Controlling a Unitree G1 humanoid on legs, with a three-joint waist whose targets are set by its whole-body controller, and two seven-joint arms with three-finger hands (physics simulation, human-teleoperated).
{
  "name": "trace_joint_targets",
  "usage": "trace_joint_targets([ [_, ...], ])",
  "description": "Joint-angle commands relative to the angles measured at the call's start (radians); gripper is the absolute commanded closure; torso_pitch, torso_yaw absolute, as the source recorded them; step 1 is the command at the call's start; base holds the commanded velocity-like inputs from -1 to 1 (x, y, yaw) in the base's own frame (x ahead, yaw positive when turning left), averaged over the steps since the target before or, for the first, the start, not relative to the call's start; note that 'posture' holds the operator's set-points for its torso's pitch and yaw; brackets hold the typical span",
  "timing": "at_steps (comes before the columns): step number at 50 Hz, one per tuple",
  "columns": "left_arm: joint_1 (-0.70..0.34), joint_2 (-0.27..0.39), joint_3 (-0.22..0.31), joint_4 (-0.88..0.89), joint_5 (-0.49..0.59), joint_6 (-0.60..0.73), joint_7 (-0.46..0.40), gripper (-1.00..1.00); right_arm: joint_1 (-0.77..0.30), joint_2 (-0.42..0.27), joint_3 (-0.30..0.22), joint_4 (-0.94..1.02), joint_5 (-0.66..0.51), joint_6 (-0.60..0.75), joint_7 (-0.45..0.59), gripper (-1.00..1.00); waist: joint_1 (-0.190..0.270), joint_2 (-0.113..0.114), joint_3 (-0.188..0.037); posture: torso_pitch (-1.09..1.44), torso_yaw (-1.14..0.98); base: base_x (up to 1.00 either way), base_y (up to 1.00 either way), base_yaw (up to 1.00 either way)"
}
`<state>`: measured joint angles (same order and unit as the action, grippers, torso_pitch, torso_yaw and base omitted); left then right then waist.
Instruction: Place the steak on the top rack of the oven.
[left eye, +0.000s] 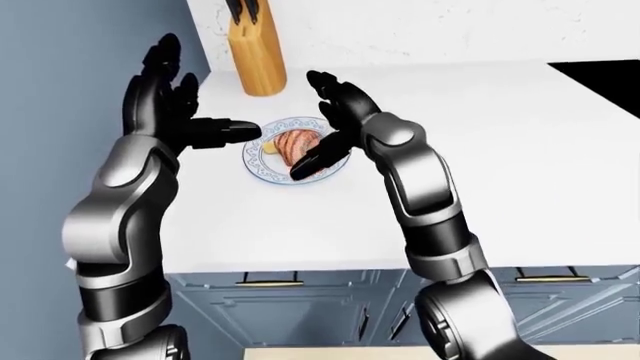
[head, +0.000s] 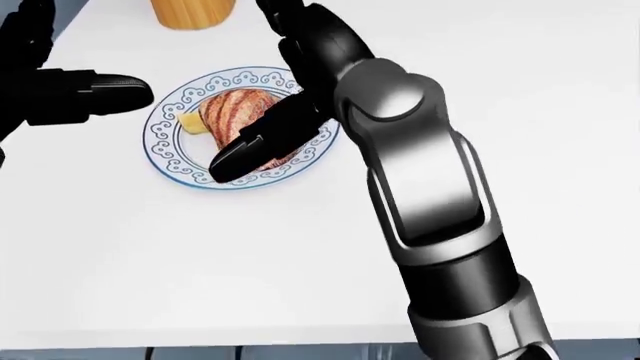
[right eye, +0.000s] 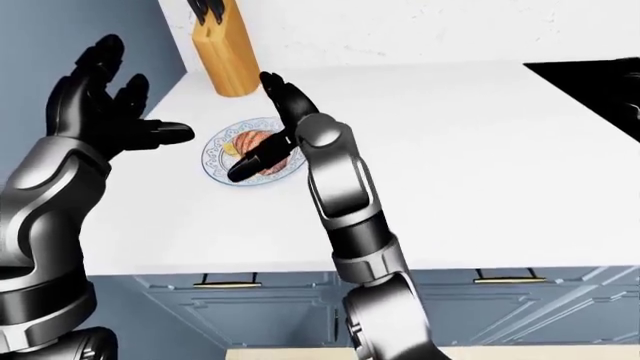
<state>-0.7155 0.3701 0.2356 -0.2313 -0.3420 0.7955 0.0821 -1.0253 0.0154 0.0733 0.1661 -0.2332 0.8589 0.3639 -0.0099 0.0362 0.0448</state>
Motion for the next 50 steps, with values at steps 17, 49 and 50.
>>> trace_joint_targets([
  [17,-0.032,0.013,0.014,-0.036,-0.001,-0.025,-0.001,-1.00,-0.091,0.017,-0.030,0.154,-0.008,-0.169,-0.041,-0.85,0.000,0.007,-0.034,0.00,0.00,0.00,0.00,0.00],
  [49,-0.030,0.014,0.014,-0.038,-0.007,-0.025,0.002,-1.00,-0.106,0.047,-0.006,0.307,-0.105,-0.296,-0.061,-0.69,-0.004,0.011,-0.035,0.00,0.00,0.00,0.00,0.00],
  [50,-0.030,0.014,0.013,-0.037,-0.007,-0.026,0.001,-1.00,-0.108,0.048,-0.007,0.308,-0.107,-0.294,-0.060,-0.69,-0.004,0.011,-0.035,0.00,0.00,0.00,0.00,0.00],
])
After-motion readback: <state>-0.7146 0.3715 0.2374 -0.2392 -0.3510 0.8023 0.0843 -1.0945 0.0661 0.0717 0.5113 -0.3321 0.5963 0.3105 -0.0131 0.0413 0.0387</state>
